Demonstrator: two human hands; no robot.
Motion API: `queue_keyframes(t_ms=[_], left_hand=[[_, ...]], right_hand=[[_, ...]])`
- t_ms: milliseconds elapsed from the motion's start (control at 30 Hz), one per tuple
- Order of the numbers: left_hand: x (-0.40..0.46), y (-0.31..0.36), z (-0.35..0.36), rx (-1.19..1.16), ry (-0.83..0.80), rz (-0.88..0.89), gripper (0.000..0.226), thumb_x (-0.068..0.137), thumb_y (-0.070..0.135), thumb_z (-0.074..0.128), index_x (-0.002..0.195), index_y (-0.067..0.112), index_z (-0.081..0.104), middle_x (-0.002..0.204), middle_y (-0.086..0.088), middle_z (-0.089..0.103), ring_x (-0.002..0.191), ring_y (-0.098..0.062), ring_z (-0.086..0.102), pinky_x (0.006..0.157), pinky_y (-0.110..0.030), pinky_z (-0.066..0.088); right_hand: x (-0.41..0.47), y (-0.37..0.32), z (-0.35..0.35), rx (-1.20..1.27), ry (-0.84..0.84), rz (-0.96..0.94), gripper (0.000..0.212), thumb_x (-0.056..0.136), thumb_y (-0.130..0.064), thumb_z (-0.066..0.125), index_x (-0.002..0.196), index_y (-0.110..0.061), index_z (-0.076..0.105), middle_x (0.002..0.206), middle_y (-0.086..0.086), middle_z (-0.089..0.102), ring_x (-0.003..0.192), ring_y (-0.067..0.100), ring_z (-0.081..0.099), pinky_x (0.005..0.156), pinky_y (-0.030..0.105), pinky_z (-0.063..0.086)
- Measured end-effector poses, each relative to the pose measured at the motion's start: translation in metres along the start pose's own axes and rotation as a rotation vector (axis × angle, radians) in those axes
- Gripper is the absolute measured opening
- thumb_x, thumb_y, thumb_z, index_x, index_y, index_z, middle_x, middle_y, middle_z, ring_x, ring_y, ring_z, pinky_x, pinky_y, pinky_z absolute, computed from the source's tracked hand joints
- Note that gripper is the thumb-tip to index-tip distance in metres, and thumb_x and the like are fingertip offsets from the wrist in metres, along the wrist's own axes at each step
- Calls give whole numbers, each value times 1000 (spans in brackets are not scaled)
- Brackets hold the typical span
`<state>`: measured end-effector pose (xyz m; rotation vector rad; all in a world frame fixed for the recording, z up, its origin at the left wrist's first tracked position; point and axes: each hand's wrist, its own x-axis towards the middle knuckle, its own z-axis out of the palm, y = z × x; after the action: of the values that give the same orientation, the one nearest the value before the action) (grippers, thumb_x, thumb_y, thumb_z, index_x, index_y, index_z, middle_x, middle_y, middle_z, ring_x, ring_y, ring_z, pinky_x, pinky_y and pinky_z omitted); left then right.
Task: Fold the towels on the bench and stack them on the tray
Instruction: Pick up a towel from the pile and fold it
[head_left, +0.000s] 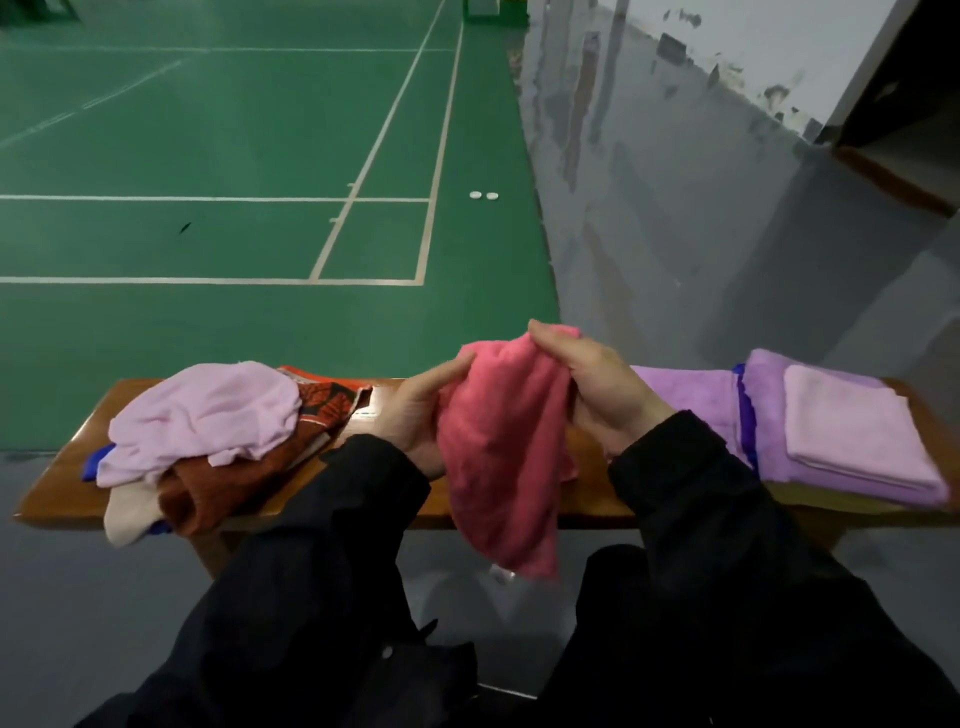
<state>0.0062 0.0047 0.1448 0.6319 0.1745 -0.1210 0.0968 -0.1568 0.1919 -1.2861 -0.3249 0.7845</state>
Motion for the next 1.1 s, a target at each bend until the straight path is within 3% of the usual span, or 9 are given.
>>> queue_keyframes(t_ms=[100,233,400,500,600,700,833,967,1100], left_hand=[[-9,8,2,-26,88,163,29,95,21,58,118,6,66,114,-14,71,108,-27,68,99,-39,53],[-15,-14,-13,-416,275,326,27,98,30,48,104,11,66,105,-13,71,95,-29,70,87,-42,57],[9,-91,-9,-410,232,-255,25,92,7,65,113,-8,65,99,-23,69,75,-32,72,48,-35,60],[3,-94,-5,-310,16,-354,33,63,-1,89,72,4,58,58,-4,49,36,-10,47,25,-20,33],[-2,-68,5,25,42,-201,34,66,33,88,73,16,60,64,0,51,49,-9,48,40,-17,38],[0,-31,12,274,188,69,23,81,33,75,97,19,66,87,-3,67,74,-13,65,65,-26,54],[-11,5,8,-64,-13,248,21,66,30,84,73,14,72,81,-6,66,84,-19,58,80,-33,46],[6,3,-6,-306,113,154,67,96,52,54,145,5,52,146,-21,52,137,-38,48,111,-52,41],[6,-50,-1,-375,249,-90,50,88,16,50,130,-10,59,115,-30,66,102,-41,71,80,-59,59]], right_hand=[[-2,-17,-3,-195,176,-176,34,105,-38,55,85,-15,71,81,-1,74,80,10,71,81,29,54],[5,-26,-6,165,105,-189,28,103,-28,58,80,-14,65,71,0,68,66,11,67,68,25,57],[15,-24,11,368,-92,-43,16,97,-18,62,93,-8,75,85,5,75,78,15,73,84,30,60],[11,-24,15,398,-105,0,17,92,-19,65,93,-7,77,86,7,74,77,18,74,79,32,61],[3,-28,6,429,-89,-12,17,92,-22,63,99,-9,71,87,6,72,78,17,72,77,33,62],[-5,-40,-4,408,-48,-97,17,91,-23,61,95,-9,70,89,7,70,83,16,70,85,33,60],[-7,-49,-12,396,-7,-174,14,89,-17,62,83,-11,73,85,6,73,85,17,70,86,30,59],[-5,-44,-15,496,5,-230,18,78,-13,57,65,-14,69,76,4,66,81,19,61,83,33,50],[-9,-36,-1,592,16,-243,34,85,-13,45,59,-15,68,71,3,66,77,19,63,81,32,54]])
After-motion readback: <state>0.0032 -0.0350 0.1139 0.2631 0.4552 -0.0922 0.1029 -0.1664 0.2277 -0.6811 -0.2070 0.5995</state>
